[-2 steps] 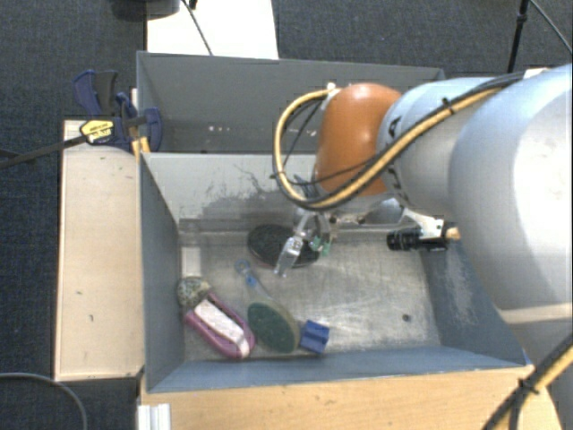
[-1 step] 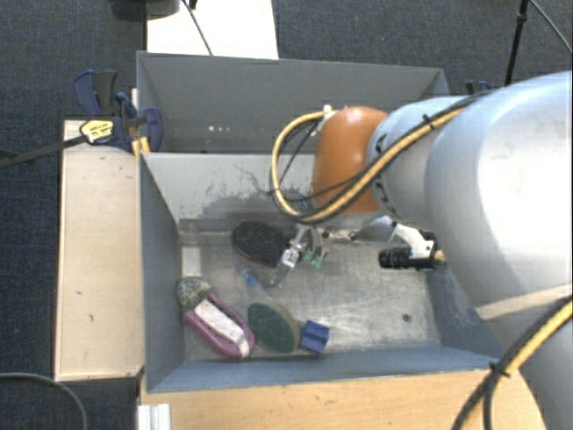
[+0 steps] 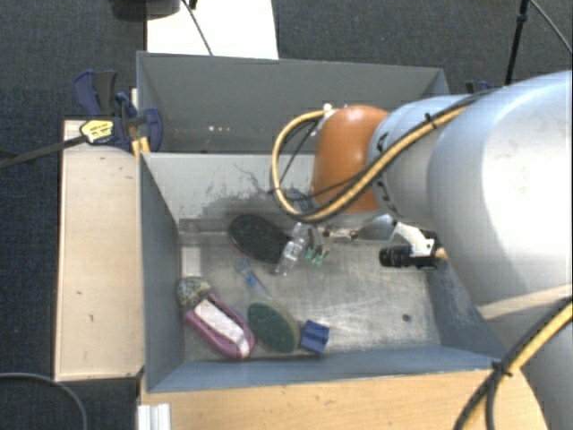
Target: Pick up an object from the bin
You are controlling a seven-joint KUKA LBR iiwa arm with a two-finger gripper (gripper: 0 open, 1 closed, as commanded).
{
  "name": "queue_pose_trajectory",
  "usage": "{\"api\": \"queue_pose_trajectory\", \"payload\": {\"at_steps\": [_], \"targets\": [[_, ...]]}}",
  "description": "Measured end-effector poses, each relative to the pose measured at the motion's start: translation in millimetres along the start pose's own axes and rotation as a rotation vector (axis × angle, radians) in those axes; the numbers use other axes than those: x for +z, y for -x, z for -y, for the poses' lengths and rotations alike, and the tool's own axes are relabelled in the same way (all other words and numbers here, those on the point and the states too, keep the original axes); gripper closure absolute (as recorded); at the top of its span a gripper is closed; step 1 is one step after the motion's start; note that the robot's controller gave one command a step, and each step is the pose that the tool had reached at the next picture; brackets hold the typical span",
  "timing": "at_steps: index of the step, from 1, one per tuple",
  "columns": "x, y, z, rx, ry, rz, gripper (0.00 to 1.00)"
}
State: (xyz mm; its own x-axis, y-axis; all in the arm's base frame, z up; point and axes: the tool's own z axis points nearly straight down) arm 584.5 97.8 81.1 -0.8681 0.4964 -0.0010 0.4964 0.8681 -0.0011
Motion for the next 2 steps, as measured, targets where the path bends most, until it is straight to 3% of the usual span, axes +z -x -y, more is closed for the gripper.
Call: {"api": "queue_pose_trajectory", "payload": {"at_steps": [1, 2], "targets": [[-69, 9.1, 6, -0.012, 0.006, 0.006, 1.0], [-71, -101.1, -8, 0.073, 0.001, -0.007, 1.0]]}}
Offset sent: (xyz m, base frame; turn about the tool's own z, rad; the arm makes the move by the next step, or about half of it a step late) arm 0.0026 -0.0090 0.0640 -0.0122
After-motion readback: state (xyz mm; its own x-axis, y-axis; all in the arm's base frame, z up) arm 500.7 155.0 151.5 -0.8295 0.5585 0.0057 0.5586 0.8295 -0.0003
